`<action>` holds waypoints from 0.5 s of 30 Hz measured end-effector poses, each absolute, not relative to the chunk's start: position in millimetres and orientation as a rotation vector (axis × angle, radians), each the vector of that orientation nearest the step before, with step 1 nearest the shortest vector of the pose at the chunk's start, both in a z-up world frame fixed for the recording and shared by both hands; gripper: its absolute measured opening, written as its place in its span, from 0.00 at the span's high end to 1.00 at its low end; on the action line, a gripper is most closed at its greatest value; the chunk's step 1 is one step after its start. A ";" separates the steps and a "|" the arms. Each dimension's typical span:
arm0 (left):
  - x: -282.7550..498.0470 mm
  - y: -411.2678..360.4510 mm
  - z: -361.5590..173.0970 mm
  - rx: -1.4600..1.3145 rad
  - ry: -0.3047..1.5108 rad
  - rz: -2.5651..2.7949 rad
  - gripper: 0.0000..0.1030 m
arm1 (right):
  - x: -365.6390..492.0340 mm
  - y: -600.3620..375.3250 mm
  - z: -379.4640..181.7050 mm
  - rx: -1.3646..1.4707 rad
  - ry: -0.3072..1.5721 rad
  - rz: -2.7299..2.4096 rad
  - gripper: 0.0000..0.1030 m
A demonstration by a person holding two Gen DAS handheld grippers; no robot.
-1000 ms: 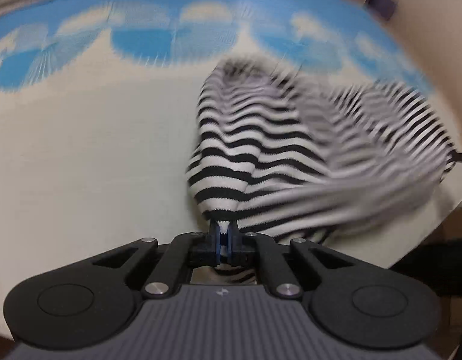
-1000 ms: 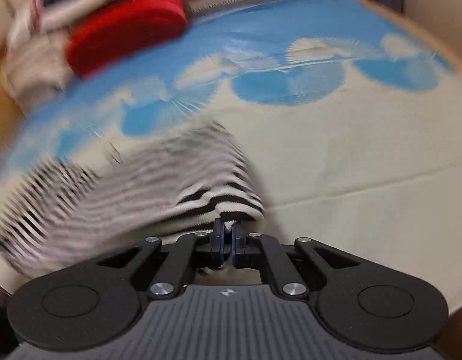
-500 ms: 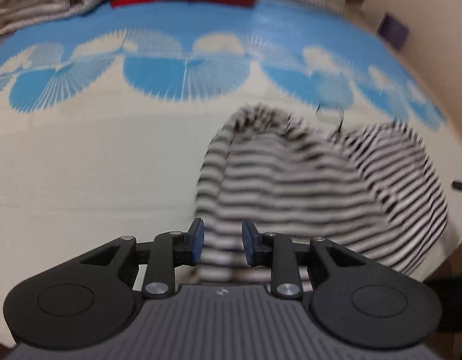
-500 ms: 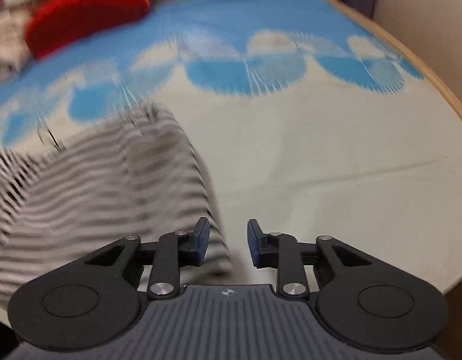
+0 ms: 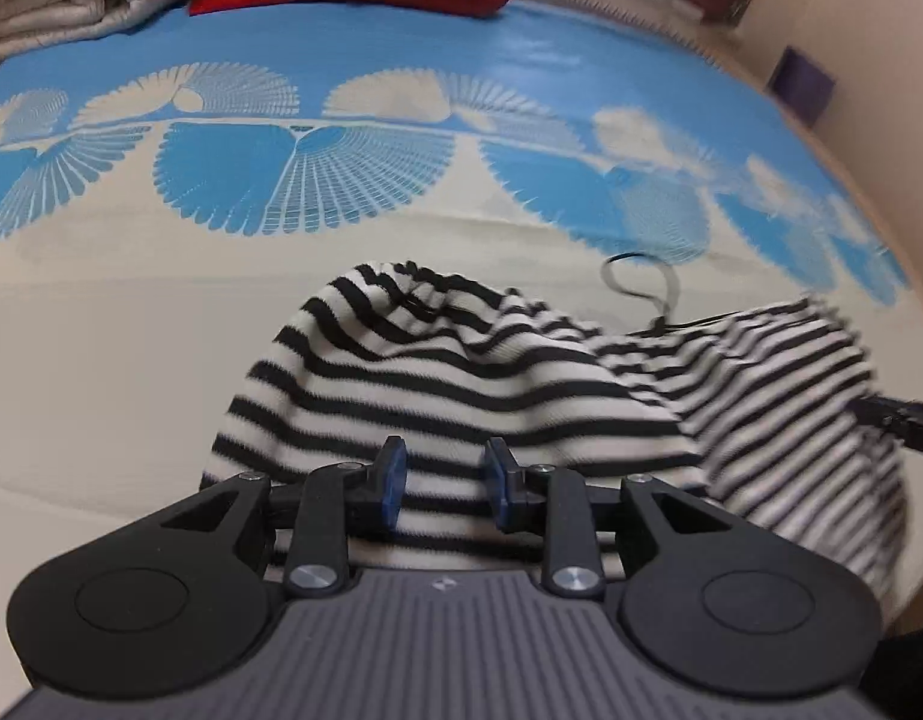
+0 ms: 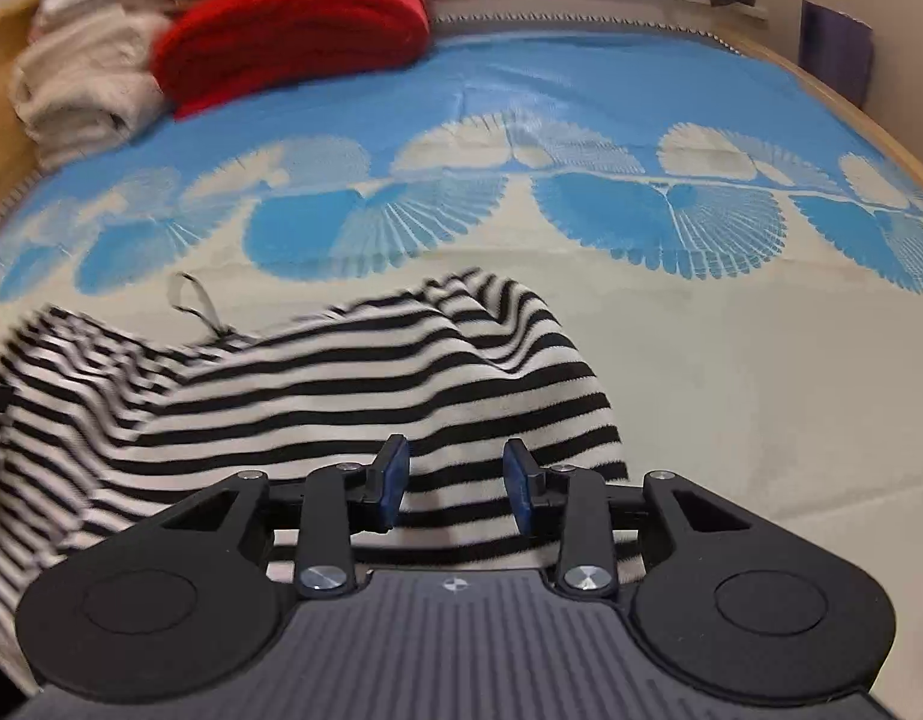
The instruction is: Fold small clothes
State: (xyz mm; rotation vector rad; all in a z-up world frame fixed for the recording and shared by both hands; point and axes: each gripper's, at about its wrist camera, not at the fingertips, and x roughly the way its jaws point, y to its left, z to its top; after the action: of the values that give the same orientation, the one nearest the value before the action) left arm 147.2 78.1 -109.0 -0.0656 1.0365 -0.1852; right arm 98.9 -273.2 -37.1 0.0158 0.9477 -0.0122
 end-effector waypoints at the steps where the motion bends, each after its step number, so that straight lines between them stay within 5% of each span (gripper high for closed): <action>1: 154.1 77.8 -114.1 -0.046 1.043 -0.166 0.65 | 105.5 -275.0 -43.3 -0.020 0.968 -0.058 0.65; 2: 160.8 79.9 -119.9 -0.031 1.053 -0.139 0.60 | 111.7 -279.4 -51.1 -0.050 0.997 -0.118 0.65; 4: 171.6 86.5 -130.3 0.006 1.079 -0.058 0.33 | 120.5 -292.8 -66.5 -0.058 1.080 -0.231 0.65; 7: 178.1 93.2 -128.0 -0.017 1.096 -0.026 0.34 | 125.3 -314.2 -73.4 0.057 1.126 -0.303 0.64; 15: 140.1 74.5 -72.9 -0.044 0.937 -0.203 0.38 | 100.5 -297.9 -10.9 0.165 0.796 -0.128 0.59</action>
State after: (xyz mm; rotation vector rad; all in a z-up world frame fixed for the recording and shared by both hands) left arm 140.1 74.5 -72.9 -0.0439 0.9373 -0.2030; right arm 100.5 -297.9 -10.9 0.1645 0.7963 -0.1279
